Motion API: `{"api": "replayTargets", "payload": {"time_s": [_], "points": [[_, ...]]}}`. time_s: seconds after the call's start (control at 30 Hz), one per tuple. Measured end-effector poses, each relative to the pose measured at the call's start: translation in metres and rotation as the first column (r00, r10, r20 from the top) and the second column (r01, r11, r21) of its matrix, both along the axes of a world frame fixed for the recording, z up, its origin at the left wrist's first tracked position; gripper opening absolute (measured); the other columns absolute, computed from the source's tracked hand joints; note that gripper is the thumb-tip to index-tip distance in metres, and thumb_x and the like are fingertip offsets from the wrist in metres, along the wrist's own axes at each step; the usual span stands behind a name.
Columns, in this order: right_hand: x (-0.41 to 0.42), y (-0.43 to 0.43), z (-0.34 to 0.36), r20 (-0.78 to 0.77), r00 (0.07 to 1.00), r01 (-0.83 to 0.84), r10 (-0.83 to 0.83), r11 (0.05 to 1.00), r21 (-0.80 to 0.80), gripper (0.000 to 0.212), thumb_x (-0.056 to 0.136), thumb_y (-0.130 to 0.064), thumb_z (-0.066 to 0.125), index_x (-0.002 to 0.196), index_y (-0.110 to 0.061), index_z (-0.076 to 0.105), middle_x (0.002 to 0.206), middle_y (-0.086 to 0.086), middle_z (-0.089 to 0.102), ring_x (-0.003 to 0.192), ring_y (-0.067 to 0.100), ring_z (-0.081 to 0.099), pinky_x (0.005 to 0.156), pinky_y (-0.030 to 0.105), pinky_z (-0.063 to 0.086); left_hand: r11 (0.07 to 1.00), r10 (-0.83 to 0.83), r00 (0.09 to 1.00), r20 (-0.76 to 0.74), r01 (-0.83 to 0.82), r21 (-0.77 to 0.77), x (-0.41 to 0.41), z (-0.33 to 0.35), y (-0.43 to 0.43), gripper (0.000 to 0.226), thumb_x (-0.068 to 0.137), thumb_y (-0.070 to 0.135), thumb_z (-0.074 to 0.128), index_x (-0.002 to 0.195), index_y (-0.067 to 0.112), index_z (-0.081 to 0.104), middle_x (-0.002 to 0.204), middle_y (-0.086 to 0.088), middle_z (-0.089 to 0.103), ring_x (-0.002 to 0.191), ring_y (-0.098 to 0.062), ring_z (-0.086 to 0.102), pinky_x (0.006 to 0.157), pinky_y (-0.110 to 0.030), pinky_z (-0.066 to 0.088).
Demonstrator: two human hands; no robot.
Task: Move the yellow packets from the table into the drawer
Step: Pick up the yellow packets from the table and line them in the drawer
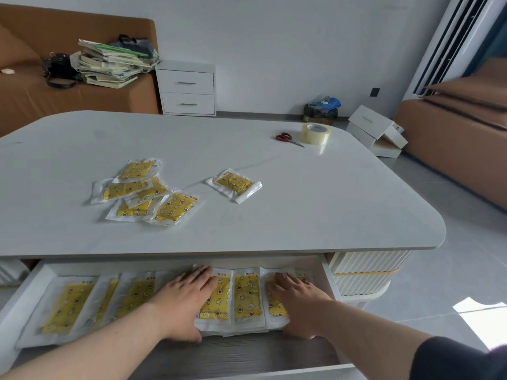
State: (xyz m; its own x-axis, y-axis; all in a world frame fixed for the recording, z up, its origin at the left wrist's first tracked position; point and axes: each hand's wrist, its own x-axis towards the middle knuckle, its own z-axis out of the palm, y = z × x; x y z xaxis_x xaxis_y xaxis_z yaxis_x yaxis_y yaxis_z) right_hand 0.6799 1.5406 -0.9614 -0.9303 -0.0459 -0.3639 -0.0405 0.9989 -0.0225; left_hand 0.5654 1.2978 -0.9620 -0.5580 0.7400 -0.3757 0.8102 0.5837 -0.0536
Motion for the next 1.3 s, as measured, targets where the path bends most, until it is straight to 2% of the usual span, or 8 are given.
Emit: {"api": "replayTargets", "payload": {"time_s": [0.17,0.33,0.43,0.53,0.67,0.83,1.1,1.3], "points": [[-0.003,0.003,-0.002,0.004,1.000,-0.006,0.006,1.000,-0.013,0.080,0.083,-0.031,0.065,0.148,-0.023,0.019,0.155,0.003,0.019,0.146,0.025,0.017,0.117,0.042,0.026,0.999,0.034,0.998,0.058,-0.035,0.011,-0.002,-0.003,-0.001,0.111,0.080,0.056,0.060,0.150,0.019,-0.018,0.157,-0.002,-0.027,0.146,-0.017,-0.019,0.120,-0.035,-0.006],[-0.004,0.003,-0.002,-0.001,1.000,-0.002,0.002,1.000,-0.019,0.080,0.082,-0.030,0.066,0.148,-0.023,0.021,0.153,0.002,0.020,0.145,0.024,0.019,0.116,0.040,0.026,0.992,0.121,0.989,0.085,-0.124,0.024,0.000,-0.001,-0.002,0.120,0.076,0.060,0.065,0.150,0.019,-0.019,0.157,-0.004,-0.028,0.147,-0.021,-0.017,0.118,-0.036,-0.006],[-0.003,0.004,-0.002,-0.002,1.000,0.007,-0.007,1.000,-0.027,0.080,0.081,-0.031,0.067,0.147,-0.024,0.021,0.152,0.001,0.021,0.144,0.024,0.019,0.116,0.040,0.026,0.986,0.167,0.986,0.022,-0.168,0.020,0.003,0.006,-0.001,0.125,0.069,0.063,0.070,0.152,0.018,-0.012,0.161,-0.007,-0.016,0.149,-0.029,-0.003,0.120,-0.042,0.006],[-0.003,0.005,-0.002,0.003,1.000,0.017,-0.017,0.999,-0.032,0.081,0.081,-0.030,0.068,0.147,-0.025,0.021,0.152,0.001,0.020,0.144,0.026,0.020,0.116,0.041,0.027,0.978,0.205,0.977,0.066,-0.207,0.024,0.002,0.008,-0.004,0.128,0.068,0.058,0.075,0.153,0.019,-0.012,0.160,-0.007,-0.017,0.149,-0.031,0.002,0.120,-0.042,0.016],[-0.004,0.004,-0.003,0.004,1.000,0.017,-0.016,0.999,-0.034,0.082,0.081,-0.029,0.068,0.147,-0.025,0.021,0.152,0.002,0.021,0.143,0.027,0.022,0.115,0.040,0.029,0.976,0.205,0.969,0.141,-0.213,0.045,-0.002,0.007,-0.011,0.127,0.069,0.054,0.077,0.152,0.021,-0.013,0.159,-0.003,-0.023,0.149,-0.028,0.002,0.121,-0.038,0.015],[-0.006,0.004,-0.003,0.015,1.000,0.020,-0.019,0.999,-0.036,0.085,0.082,-0.029,0.070,0.149,-0.026,0.017,0.155,0.001,0.018,0.145,0.026,0.020,0.117,0.040,0.027,0.973,0.203,0.960,0.194,-0.221,0.074,-0.008,0.007,-0.013,0.128,0.067,0.053,0.079,0.153,0.020,-0.010,0.160,0.001,-0.020,0.149,-0.022,0.003,0.120,-0.033,0.018],[-0.005,0.003,0.001,0.022,0.999,0.025,-0.024,0.999,-0.039,0.084,0.081,-0.030,0.070,0.148,-0.024,0.020,0.153,0.002,0.020,0.145,0.024,0.021,0.114,0.041,0.030,0.973,0.207,0.967,0.152,-0.219,0.072,-0.020,0.005,-0.032,0.130,0.065,0.057,0.077,0.153,0.019,-0.011,0.162,0.004,-0.011,0.149,-0.017,0.004,0.120,-0.032,0.018],[-0.004,0.003,0.003,0.015,0.999,0.033,-0.033,0.999,-0.040,0.086,0.077,-0.031,0.073,0.146,-0.025,0.023,0.151,0.001,0.023,0.143,0.025,0.025,0.113,0.041,0.032,0.979,0.193,0.971,0.141,-0.200,0.033,-0.018,0.007,-0.030,0.131,0.067,0.058,0.074,0.150,0.021,-0.020,0.161,0.003,-0.015,0.149,-0.017,-0.001,0.121,-0.034,0.014]]}}
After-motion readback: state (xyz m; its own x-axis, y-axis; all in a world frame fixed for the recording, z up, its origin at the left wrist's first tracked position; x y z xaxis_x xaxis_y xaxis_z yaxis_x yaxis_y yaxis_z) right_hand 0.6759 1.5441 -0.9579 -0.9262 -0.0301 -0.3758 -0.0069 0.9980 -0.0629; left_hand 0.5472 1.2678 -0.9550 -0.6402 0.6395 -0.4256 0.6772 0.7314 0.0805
